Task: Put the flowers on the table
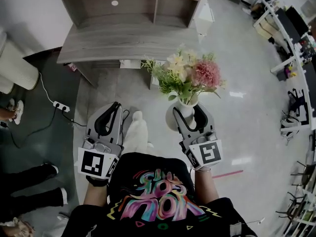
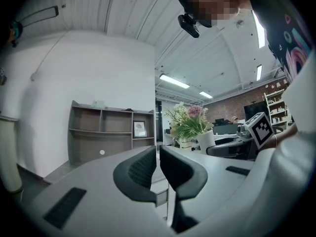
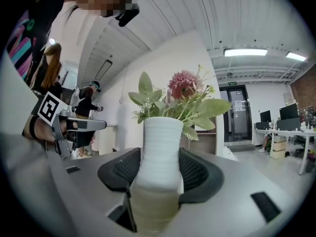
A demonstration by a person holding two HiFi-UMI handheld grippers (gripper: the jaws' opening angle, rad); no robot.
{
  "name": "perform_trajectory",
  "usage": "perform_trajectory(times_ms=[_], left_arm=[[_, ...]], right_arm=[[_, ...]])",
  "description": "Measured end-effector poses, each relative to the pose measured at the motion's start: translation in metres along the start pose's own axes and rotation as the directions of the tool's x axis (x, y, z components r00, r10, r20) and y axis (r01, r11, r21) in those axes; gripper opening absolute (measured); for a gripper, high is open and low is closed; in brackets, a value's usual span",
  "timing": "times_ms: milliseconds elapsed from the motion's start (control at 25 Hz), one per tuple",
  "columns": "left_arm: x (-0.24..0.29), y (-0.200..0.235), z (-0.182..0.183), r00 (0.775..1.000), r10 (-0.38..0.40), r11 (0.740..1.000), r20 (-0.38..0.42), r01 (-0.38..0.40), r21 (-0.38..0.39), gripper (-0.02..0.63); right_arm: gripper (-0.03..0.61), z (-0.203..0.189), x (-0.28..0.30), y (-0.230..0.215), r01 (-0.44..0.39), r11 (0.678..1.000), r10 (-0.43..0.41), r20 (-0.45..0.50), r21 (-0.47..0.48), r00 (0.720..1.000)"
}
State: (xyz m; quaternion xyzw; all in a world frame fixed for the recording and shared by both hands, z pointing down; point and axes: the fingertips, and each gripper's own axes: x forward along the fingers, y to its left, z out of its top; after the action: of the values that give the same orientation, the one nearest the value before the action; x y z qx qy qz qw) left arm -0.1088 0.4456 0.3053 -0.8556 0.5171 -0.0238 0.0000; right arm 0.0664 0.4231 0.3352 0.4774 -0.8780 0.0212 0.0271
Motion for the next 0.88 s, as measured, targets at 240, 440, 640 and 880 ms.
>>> perform_trajectory(times_ms=[240, 440, 640, 880], left_arm=[[0.198, 0.098, 0.153, 0.997, -0.062, 0.998, -0.038, 0.063, 0.014, 0.038], [0.307, 0.167, 0.246, 0.993, -0.105, 0.994, -0.056, 0.107, 0.03, 0.038], [0.333, 0.185, 0.271, 0.99, -0.13, 0.991, -0.059, 0.132, 0.033, 0.038], [0.336, 0.19, 0.246, 0.99, -0.135, 0.991, -0.049, 0.136, 0.02, 0.038]], right_arm=[[0.262, 0.159, 0.166, -0.119, 0.053, 0.997, -0.053, 0.014, 0.056, 0.998], [0.262, 0.254, 0.269, -0.179, 0.086, 0.993, -0.088, 0.013, 0.082, 0.996], [0.262, 0.28, 0.296, -0.188, 0.095, 0.992, -0.097, 0.016, 0.078, 0.995], [0.262, 0.259, 0.301, -0.192, 0.111, 0.991, -0.111, 0.007, 0.07, 0.994]])
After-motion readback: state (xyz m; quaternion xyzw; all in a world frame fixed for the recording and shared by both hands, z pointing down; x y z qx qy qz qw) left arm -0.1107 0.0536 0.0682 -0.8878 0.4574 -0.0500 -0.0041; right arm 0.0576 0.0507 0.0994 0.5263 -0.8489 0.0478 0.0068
